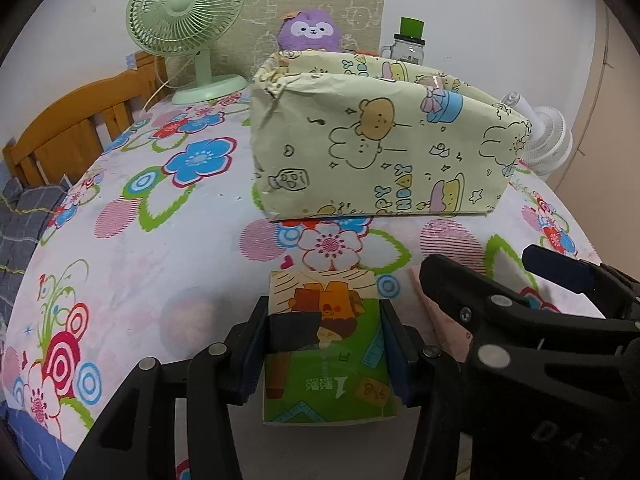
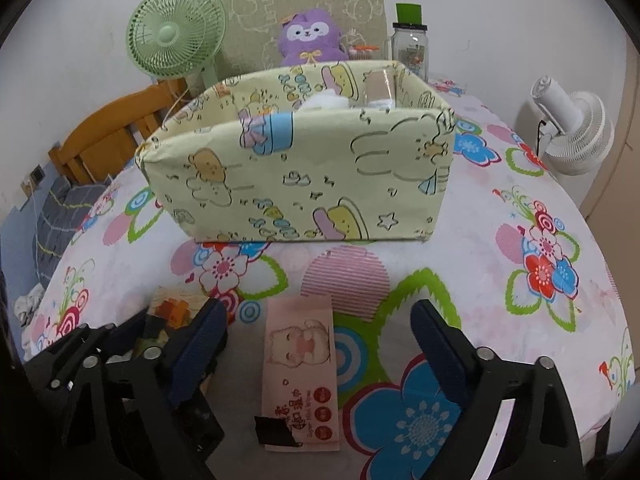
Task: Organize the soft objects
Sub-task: 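Grasp the green tissue pack with the left gripper while the right gripper approaches the pink pack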
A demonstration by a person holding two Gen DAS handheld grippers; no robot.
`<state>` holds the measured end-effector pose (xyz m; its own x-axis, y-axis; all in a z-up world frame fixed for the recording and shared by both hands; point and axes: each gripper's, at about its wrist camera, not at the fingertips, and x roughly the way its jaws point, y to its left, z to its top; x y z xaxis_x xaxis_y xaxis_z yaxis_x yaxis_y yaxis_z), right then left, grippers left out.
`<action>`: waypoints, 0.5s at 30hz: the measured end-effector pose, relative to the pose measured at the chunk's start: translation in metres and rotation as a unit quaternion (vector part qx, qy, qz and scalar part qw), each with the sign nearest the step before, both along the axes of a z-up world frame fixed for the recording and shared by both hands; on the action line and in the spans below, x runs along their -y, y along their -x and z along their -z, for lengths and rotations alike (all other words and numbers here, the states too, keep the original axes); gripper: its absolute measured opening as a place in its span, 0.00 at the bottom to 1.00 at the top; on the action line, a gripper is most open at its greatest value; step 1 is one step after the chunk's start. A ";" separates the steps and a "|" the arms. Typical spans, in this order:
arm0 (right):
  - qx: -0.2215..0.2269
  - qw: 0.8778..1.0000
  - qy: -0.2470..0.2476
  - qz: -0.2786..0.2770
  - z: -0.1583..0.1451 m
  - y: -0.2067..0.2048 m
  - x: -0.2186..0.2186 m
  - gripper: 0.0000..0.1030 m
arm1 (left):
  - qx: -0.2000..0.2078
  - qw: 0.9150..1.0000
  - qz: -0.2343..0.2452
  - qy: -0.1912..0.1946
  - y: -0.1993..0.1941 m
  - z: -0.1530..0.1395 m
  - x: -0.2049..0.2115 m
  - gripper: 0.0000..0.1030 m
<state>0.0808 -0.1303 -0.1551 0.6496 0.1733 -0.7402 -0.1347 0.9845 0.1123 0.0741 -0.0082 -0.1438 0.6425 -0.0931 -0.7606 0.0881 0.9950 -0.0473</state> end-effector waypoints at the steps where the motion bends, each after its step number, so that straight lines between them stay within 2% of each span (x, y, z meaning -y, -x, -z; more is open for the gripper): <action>1: -0.004 1.000 0.001 -0.001 0.001 0.000 -0.001 0.86 | 0.000 1.000 -0.001 -0.001 0.001 0.000 -0.001 0.51; 11: -0.035 0.999 -0.004 -0.012 0.014 -0.001 -0.007 0.65 | 0.001 1.000 -0.002 -0.019 0.005 0.002 0.002 0.51; 15: -0.038 0.999 0.000 -0.008 0.016 -0.002 -0.011 0.60 | 0.002 1.000 -0.004 -0.023 0.005 0.002 0.004 0.51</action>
